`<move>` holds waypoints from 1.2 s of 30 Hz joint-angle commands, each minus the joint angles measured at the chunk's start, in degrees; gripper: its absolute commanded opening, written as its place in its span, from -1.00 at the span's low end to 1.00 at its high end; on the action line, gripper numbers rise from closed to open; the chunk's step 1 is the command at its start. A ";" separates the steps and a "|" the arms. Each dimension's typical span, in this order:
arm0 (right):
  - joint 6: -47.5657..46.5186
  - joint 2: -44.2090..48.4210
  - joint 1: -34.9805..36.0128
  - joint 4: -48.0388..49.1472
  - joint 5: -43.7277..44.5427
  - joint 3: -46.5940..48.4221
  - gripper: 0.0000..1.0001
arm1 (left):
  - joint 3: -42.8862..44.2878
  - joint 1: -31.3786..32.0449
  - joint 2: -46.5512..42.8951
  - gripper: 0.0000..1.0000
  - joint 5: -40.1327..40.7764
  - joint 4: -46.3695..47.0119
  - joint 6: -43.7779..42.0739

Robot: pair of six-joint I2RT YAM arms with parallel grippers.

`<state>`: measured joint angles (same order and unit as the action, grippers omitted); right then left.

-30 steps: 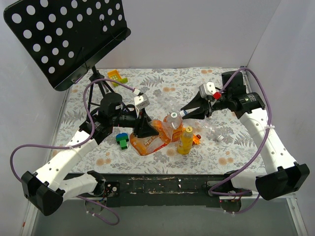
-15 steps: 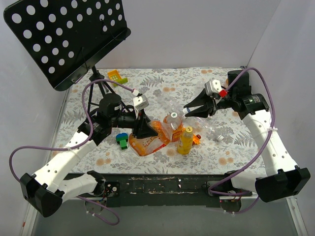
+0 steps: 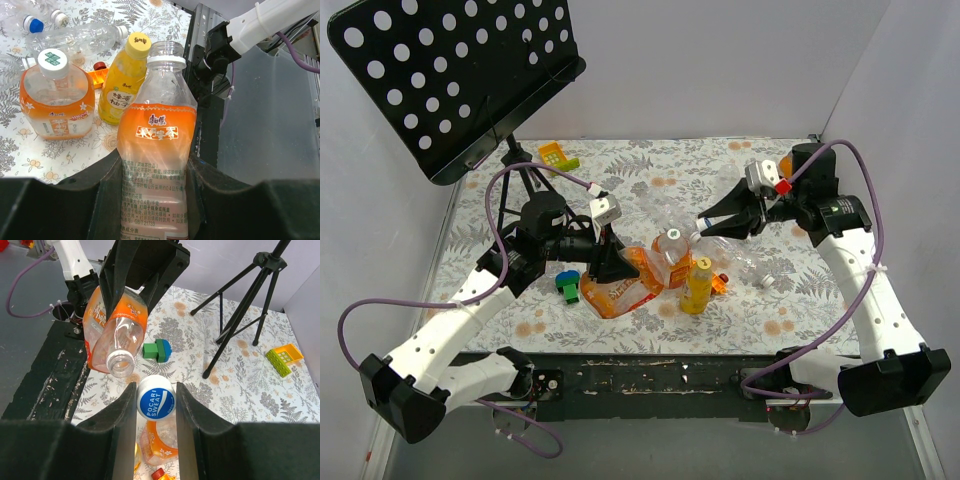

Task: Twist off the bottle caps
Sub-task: Unscrew the bottle cap from the plastic bottle, then place the bottle cap at the corner of the board.

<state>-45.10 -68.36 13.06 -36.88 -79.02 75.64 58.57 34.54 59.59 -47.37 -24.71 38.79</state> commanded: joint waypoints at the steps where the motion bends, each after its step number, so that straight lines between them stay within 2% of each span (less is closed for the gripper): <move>1: 2.21 1.65 -0.75 2.78 -2.19 -0.84 -0.97 | 0.06 -0.44 -1.67 -1.00 0.35 -0.43 -0.73; 17: 5.02 1.82 -1.72 5.16 -3.07 -2.16 -0.97 | -0.21 -0.44 -1.50 -1.00 1.32 -0.95 -1.25; 21: 7.39 2.09 -2.25 6.99 0.08 -3.30 -0.97 | -0.29 -0.44 -2.11 -1.00 2.46 -0.87 -1.25; 24: 12.21 2.18 -4.44 9.80 7.80 -4.44 -0.97 | -0.64 -0.44 -2.99 -1.00 4.13 -0.78 -1.17; 30: 24.16 1.04 -11.47 16.75 32.74 -8.57 -0.97 | -2.93 -0.44 -6.76 -1.00 7.29 0.63 -0.64; 33: 26.55 -0.81 -16.65 19.12 42.69 -10.50 -0.97 | -4.07 -0.36 -9.05 -1.00 8.70 0.80 -0.81; 36: 27.44 -3.70 -21.75 21.76 48.42 -12.18 -0.97 | -5.30 -0.44 -11.51 -1.00 9.84 0.54 -0.99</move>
<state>-22.61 -69.01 -2.92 -21.65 -45.60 65.41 54.37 34.54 51.66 -39.92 -25.04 38.37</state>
